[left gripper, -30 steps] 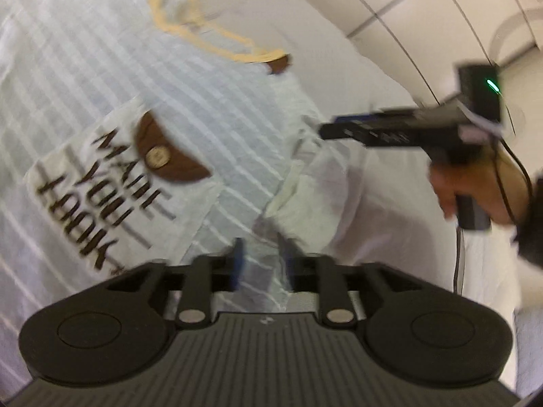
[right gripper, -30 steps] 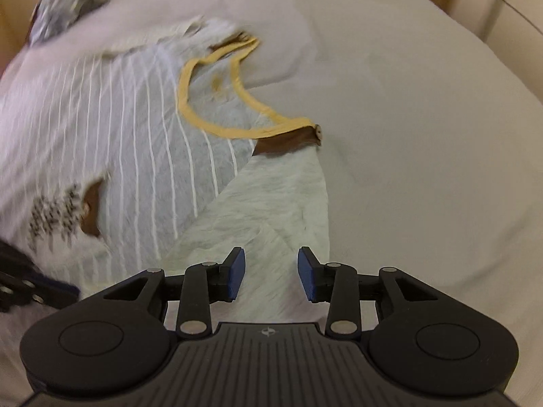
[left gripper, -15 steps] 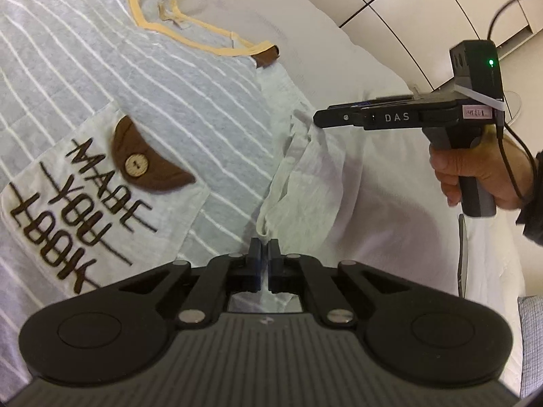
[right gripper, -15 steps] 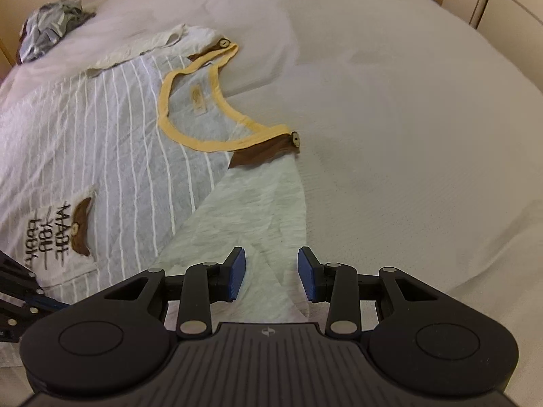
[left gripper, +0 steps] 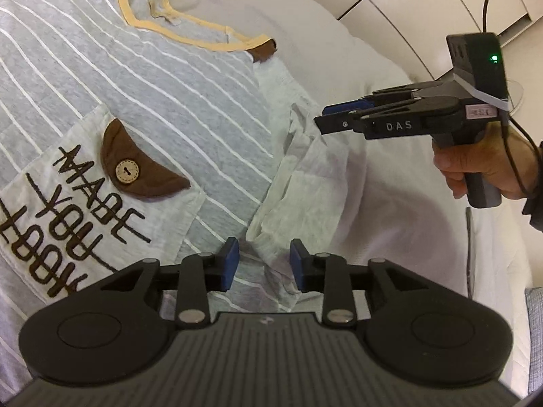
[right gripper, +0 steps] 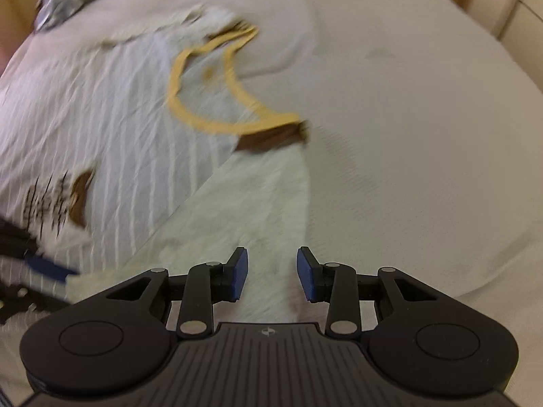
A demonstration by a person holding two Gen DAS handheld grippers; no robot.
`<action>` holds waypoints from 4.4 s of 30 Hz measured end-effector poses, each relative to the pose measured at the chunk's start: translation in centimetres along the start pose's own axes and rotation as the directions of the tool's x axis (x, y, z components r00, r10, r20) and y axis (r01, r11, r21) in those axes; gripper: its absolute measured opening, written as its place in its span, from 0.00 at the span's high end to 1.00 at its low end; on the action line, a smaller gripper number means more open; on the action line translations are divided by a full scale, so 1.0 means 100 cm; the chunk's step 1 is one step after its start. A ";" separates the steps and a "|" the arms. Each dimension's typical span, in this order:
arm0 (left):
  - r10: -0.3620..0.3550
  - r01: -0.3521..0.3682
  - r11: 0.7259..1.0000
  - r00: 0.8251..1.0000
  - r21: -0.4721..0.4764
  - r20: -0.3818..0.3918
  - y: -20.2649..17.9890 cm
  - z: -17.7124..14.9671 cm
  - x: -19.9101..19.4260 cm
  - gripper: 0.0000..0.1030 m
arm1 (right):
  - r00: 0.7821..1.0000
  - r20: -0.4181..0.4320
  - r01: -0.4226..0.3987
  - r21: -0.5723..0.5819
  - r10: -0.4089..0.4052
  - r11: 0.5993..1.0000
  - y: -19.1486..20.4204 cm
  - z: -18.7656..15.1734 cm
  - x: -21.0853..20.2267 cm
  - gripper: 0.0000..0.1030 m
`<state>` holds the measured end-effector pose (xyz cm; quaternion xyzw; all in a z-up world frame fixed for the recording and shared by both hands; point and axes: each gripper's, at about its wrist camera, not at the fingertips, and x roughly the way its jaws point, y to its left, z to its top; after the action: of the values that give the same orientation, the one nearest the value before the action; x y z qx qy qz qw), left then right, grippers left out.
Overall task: Fold clothes
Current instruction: 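Grasp the white sleeve with the left gripper and fold it over the shirt body, then open the left gripper on the sleeve and raise both grippers above the shirt, then grasp the shirt's side edge with both grippers and fold it over lengthwise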
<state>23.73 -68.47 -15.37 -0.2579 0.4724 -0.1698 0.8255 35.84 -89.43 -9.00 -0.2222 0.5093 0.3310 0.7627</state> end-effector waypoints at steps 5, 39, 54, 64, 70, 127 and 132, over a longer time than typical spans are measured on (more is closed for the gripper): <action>-0.001 0.001 1.000 1.000 -0.008 0.006 0.005 -0.002 -0.002 0.96 | 1.000 -0.012 -0.028 -0.070 0.027 0.997 0.017 0.004 0.012 0.65; 0.014 -0.010 0.994 0.999 0.109 -0.038 -0.003 -0.010 0.004 0.95 | 0.994 0.106 0.009 0.296 -0.042 0.955 0.047 -0.040 -0.005 0.87; 0.223 -0.230 0.960 0.973 0.162 0.060 0.002 -0.025 -0.183 0.73 | 0.985 0.146 -0.004 0.547 -0.091 0.837 0.141 -0.094 -0.112 0.60; 0.413 -0.441 0.852 0.898 0.282 0.154 0.021 -0.074 -0.345 0.35 | 0.973 0.229 -0.110 0.498 -0.008 0.860 0.262 -0.096 -0.171 0.50; 0.533 -0.530 0.708 0.835 0.467 0.138 0.059 -0.107 -0.406 0.25 | 0.966 0.256 -0.132 0.412 0.024 0.901 0.328 -0.089 -0.190 0.43; 0.339 0.122 0.109 0.929 0.987 -0.152 0.261 -0.017 -0.375 0.98 | 0.816 -0.068 0.575 0.197 -0.574 0.794 0.630 -0.060 0.015 0.91; 0.290 0.127 0.015 0.949 0.992 -0.125 0.247 -0.007 -0.397 0.99 | 0.884 -0.057 0.465 0.198 -0.464 0.863 0.601 -0.066 -0.033 1.00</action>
<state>4.31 -27.84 -2.70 0.4507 0.3483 -0.4387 0.6950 -13.09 -53.81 -8.56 -0.2591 0.4750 0.0823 0.8370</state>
